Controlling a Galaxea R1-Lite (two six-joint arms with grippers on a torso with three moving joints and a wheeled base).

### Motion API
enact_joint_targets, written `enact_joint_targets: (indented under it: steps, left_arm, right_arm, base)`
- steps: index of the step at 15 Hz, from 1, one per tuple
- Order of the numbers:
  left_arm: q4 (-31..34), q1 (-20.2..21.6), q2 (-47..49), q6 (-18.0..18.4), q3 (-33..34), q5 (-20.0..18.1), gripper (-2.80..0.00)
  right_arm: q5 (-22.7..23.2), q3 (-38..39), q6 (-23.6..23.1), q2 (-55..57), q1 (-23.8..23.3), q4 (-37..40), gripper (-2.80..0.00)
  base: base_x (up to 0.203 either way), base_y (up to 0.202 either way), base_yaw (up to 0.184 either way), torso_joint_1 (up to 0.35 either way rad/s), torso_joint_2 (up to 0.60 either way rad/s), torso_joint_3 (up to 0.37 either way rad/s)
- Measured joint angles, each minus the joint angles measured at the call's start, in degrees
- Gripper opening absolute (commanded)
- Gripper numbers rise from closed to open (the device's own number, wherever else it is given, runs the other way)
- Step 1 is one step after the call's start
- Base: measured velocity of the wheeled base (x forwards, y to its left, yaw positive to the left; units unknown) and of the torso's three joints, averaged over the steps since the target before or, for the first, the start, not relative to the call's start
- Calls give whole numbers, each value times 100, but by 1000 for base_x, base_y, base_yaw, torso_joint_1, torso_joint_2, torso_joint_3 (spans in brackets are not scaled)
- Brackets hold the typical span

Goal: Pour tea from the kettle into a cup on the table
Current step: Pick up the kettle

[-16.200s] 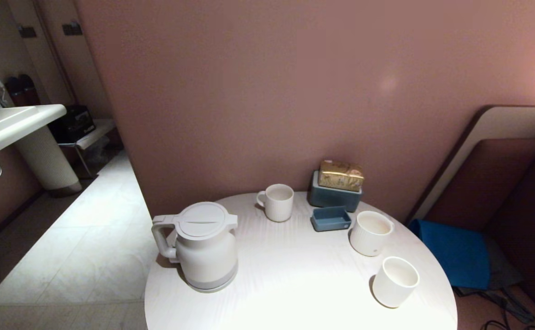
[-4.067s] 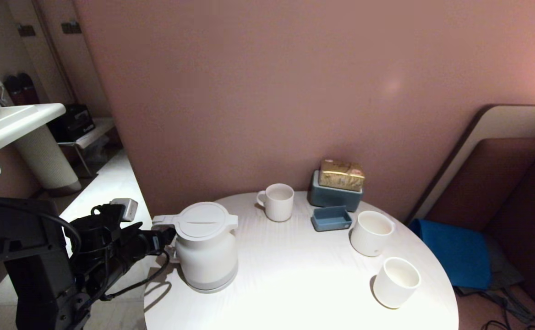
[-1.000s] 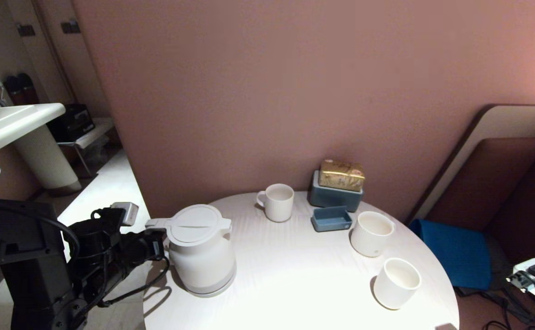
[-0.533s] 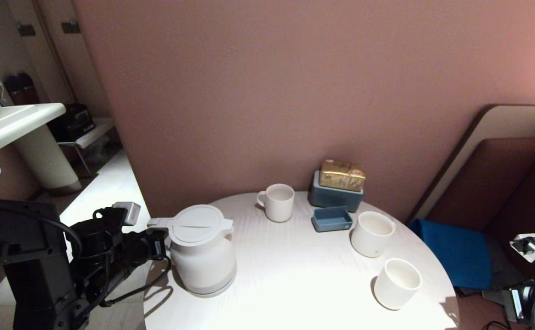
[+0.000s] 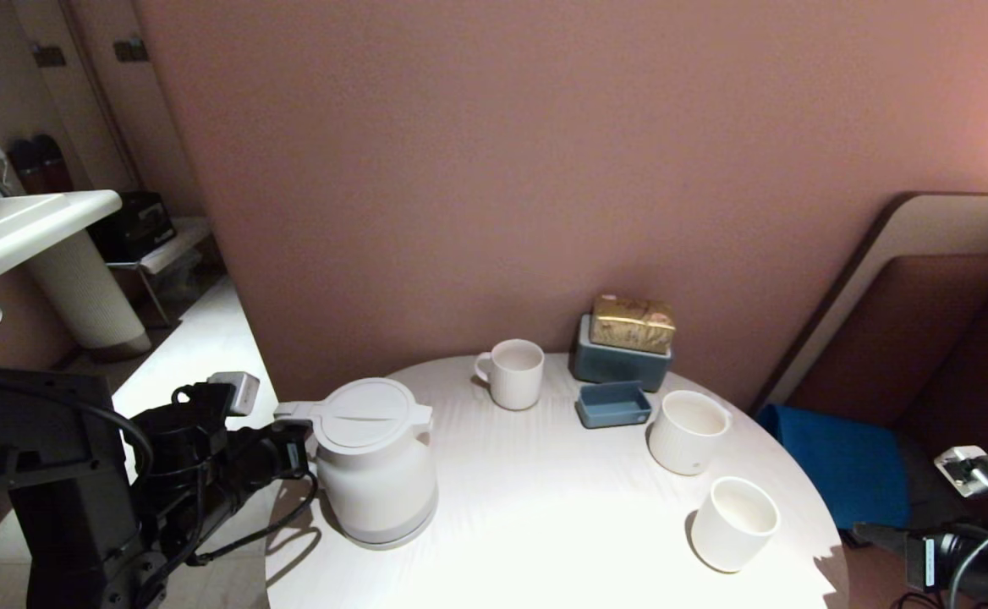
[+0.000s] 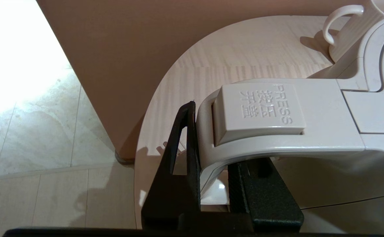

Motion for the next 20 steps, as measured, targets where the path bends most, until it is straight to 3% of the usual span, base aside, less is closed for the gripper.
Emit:
enact_joint_targets:
  steps: [4,10,17,20]
  left_arm:
    - [-4,-3,30,0,-27,0,-280]
    - [-16,2,85,-2,-33,2,-280]
    - [-10,5,122,-10,-13,4,-280]
    - [-8,5,131,-11,-9,5,-280]
  right_arm:
    - [310,248,103,581,353,-777,-280]
    - [131,450,932,741,1255,-1518,-280]
    - [-302,456,959,1028,1275,-2031,-280]
    - [-411,471,945,1638,1249,-2755,-280]
  base:
    - [0,0,0,0,0,0]
    - [0,0,0,0,0,0]
    - [0,0,0,0,0,0]
    - [0,0,0,0,0,0]
